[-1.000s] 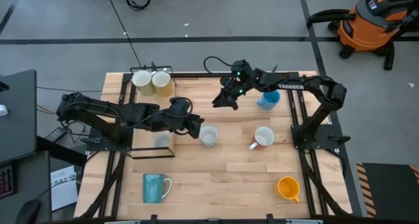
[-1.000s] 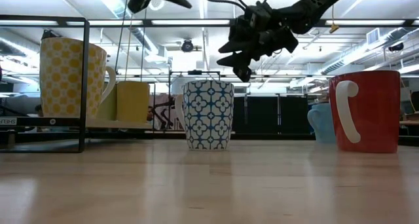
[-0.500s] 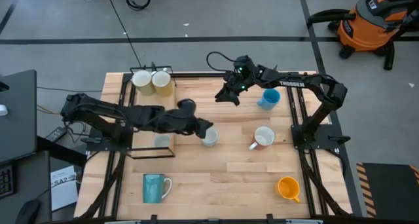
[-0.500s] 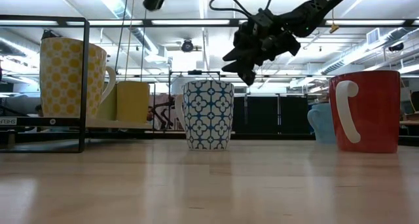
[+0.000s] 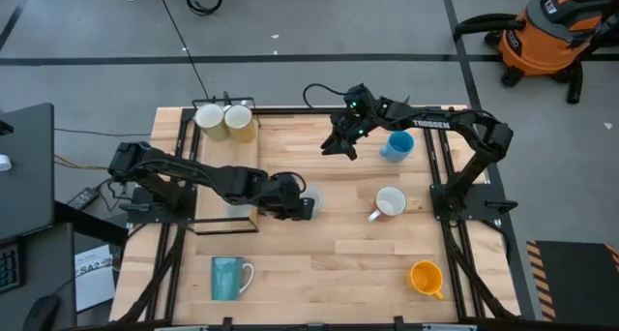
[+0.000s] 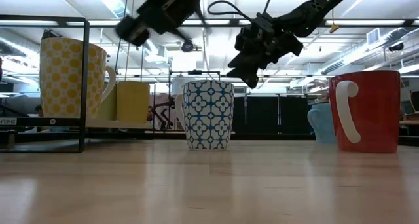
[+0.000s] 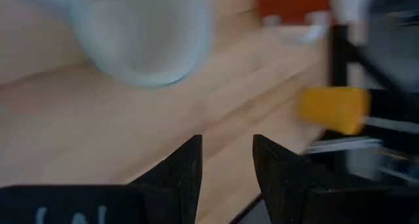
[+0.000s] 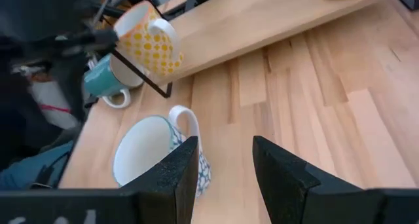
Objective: Place coffee mugs
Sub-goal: Put the blue patterned mug on the shelf
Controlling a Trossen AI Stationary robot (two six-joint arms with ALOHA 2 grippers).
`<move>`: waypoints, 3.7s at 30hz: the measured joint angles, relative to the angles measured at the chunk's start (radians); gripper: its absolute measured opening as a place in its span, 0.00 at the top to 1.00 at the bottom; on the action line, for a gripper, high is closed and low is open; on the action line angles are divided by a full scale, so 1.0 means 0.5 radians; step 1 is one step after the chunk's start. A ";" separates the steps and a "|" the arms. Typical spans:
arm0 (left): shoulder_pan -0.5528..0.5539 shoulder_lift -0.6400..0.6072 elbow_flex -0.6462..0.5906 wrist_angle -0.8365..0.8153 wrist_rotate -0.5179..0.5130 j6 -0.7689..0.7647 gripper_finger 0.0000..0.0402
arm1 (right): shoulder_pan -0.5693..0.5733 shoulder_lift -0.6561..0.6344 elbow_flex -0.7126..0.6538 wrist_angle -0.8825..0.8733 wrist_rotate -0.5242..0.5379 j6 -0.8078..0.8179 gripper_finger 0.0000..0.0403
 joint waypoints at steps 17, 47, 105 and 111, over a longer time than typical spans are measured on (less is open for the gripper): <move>0.185 0.012 0.002 -0.360 -0.103 -0.055 0.65 | 0.002 0.000 0.000 -0.072 0.141 -0.126 0.63; 0.355 0.280 0.001 -0.330 -0.080 0.486 0.72 | 0.002 0.000 0.000 -0.090 0.145 -0.164 0.63; 0.499 0.187 0.880 -1.062 0.025 3.594 0.94 | 0.006 0.000 0.000 -0.153 0.407 -0.103 0.63; 0.546 0.169 1.095 -1.314 0.014 3.666 0.94 | 0.006 0.000 0.000 -0.155 0.407 -0.102 0.63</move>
